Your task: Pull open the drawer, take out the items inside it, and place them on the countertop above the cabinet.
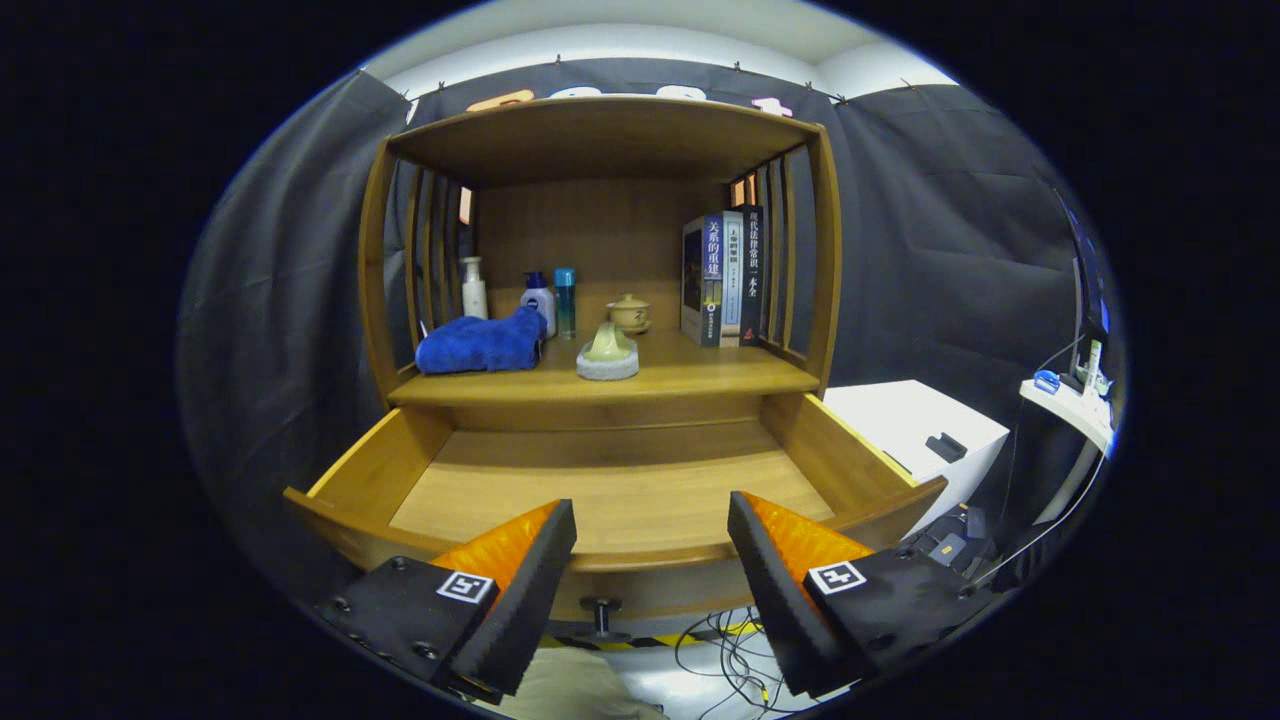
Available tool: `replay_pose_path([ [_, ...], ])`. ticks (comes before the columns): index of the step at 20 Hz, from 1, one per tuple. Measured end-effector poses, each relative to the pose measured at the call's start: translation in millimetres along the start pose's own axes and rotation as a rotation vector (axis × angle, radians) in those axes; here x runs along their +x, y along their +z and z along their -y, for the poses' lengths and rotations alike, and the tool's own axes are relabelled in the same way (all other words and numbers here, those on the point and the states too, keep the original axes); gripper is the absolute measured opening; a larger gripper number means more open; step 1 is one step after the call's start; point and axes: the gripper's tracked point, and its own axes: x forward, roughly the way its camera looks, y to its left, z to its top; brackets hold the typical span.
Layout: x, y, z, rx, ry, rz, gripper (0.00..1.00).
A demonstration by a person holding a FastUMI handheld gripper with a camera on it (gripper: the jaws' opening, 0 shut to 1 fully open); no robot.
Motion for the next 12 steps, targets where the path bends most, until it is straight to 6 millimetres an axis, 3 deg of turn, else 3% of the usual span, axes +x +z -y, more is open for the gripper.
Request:
replay_pose_path([
  [9, -7, -45, -19, -0.025, 0.048, -0.031, 0.98],
  [12, -4, -50, -21, -0.036, 0.047, -0.035, 0.98],
])
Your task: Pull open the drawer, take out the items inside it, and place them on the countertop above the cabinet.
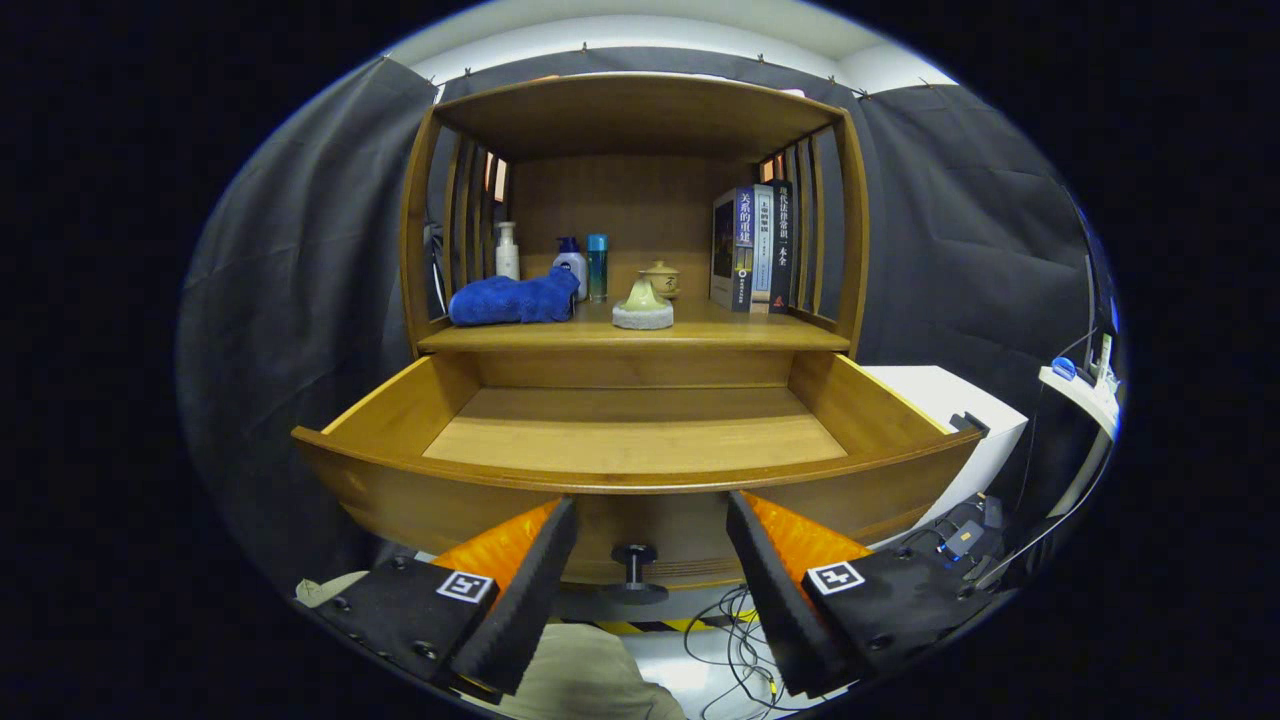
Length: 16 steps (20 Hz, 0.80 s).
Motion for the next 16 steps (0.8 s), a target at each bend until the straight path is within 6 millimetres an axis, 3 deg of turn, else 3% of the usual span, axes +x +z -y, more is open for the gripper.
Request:
replay_pose_path([
  [5, 7, 1, -1, -0.016, -0.003, 0.01, 0.98],
  [11, 29, 6, -4, -0.023, 0.003, 0.016, 0.96],
  [16, 59, 18, -5, -0.011, -0.002, 0.019, 0.95],
])
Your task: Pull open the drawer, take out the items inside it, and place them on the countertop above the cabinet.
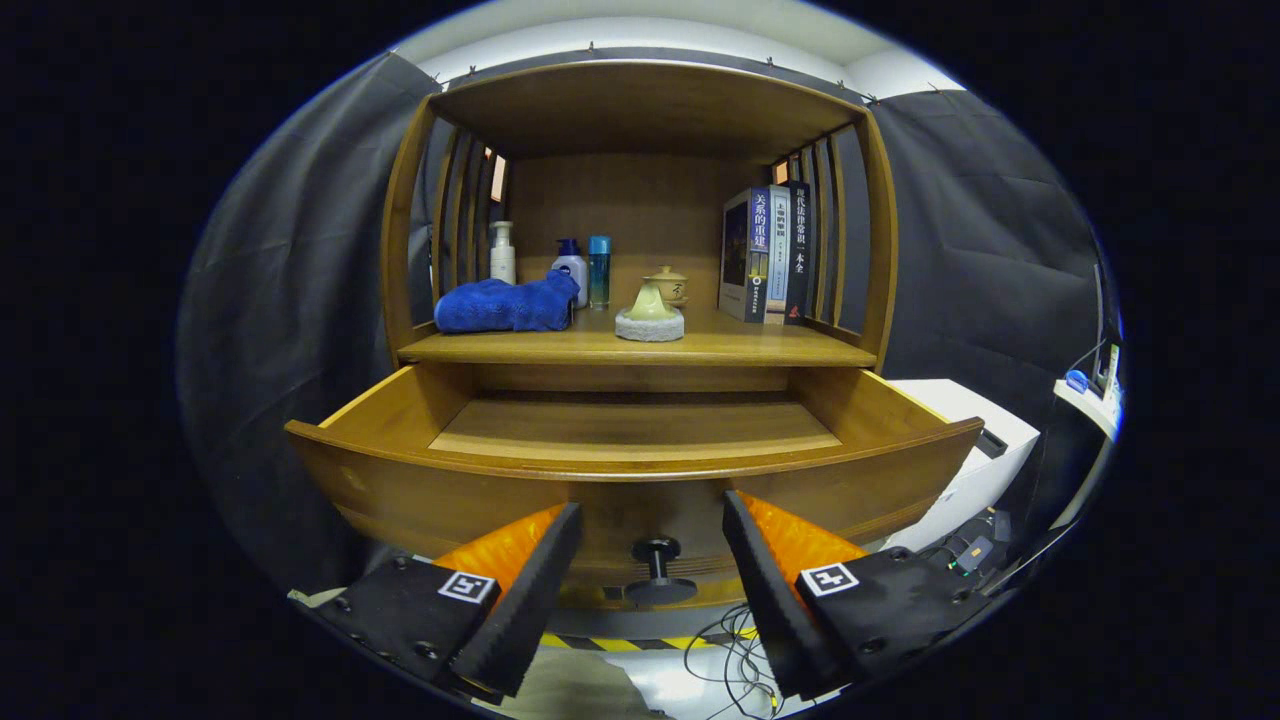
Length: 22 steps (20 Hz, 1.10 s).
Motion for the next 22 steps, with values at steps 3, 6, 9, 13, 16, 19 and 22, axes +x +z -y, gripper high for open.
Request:
replay_pose_path([
  [3, 19, 15, -4, 0.013, 0.01, 0.019, 0.95],
  [6, 39, 19, -4, 0.016, 0.012, 0.01, 0.95],
  [9, 59, 25, -5, 0.02, 0.011, 0.007, 0.96],
  [13, 84, 33, -5, 0.019, 0.01, 0.004, 0.96],
  [16, 98, 38, -6, 0.019, 0.007, 0.01, 0.96],
  [19, 111, 42, -4, 0.011, 0.007, 0.015, 0.96],
  [22, 123, 46, -5, 0.004, 0.008, 0.017, 0.96],
])
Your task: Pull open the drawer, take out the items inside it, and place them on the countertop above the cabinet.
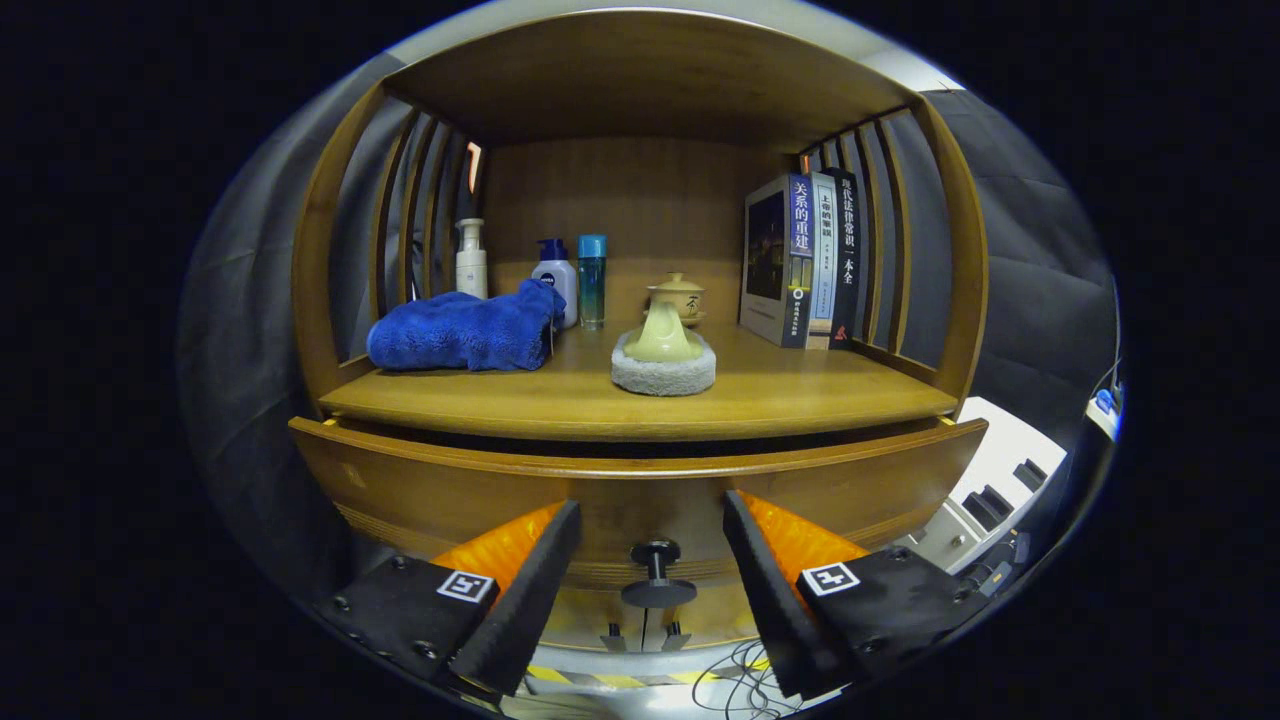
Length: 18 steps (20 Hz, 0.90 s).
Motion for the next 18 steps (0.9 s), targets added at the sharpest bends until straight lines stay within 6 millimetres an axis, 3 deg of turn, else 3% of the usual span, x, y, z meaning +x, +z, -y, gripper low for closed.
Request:
replay_pose_path([
  [6, 20, 6, -1, -0.003, 0.0, -0.012, 0.96],
  [11, 20, 7, 1, 0.002, -0.005, -0.009, 0.97],
  [16, -2, 17, -3, 0.062, 0.002, 0.008, 0.97],
  [18, -16, 31, 8, 0.063, -0.018, 0.026, 0.97],
])
